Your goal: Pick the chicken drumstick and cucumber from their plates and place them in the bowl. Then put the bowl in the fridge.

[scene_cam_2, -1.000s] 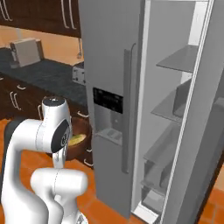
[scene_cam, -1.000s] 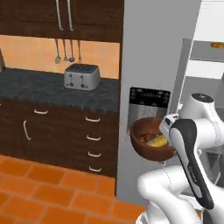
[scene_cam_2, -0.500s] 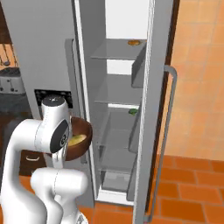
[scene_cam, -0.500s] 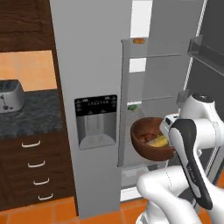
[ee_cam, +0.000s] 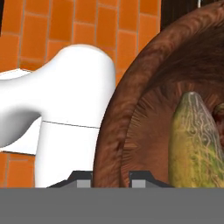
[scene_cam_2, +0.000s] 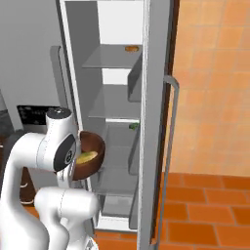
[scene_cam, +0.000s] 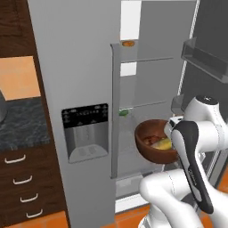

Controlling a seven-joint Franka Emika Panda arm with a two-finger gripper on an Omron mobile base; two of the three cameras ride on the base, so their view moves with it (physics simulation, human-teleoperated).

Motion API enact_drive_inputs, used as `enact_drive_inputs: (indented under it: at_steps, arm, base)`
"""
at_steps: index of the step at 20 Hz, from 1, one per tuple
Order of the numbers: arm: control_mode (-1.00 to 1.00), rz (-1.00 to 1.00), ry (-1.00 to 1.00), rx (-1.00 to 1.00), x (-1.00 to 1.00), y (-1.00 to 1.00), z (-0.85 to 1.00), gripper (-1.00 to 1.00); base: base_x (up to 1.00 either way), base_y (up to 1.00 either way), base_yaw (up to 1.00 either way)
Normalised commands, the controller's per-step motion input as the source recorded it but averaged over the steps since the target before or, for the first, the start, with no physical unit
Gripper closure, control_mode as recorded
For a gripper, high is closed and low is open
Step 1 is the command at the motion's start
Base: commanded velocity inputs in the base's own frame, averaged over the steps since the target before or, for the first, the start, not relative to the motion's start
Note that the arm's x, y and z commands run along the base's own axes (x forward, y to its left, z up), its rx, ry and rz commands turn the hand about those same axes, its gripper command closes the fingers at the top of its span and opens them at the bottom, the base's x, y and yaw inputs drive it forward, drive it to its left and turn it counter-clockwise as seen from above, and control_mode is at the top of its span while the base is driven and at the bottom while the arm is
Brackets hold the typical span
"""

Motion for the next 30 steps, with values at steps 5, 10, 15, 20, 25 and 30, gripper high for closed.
enact_drive_inputs:
  at_steps: [5,10,15,20,25,30]
  arm:
    - [1.00,0.00,0.00,0.00,0.00,0.00,0.00,1.00]
    - [1.00,0.00,0.00,0.00,0.00,0.00,0.00,1.00]
    - [1.00,0.00,0.00,0.00,0.00,0.00,0.00,1.00]
    - [-1.00,0.00,-0.20,0.00,0.06,0.11,0.08,1.00]
    - [-1.00,0.00,-0.39,0.00,0.74,0.37,0.37,1.00]
    - [-1.00,-0.02,-0.13,0.00,0.99,0.07,0.18,1.00]
  base:
    - [0.30,-0.50,0.01]
    - [0.64,0.06,0.00]
    - [0.14,0.03,0.00]
    - [0.00,0.05,0.00]
    - [0.00,0.00,0.00]
    - [0.00,0.00,0.00]
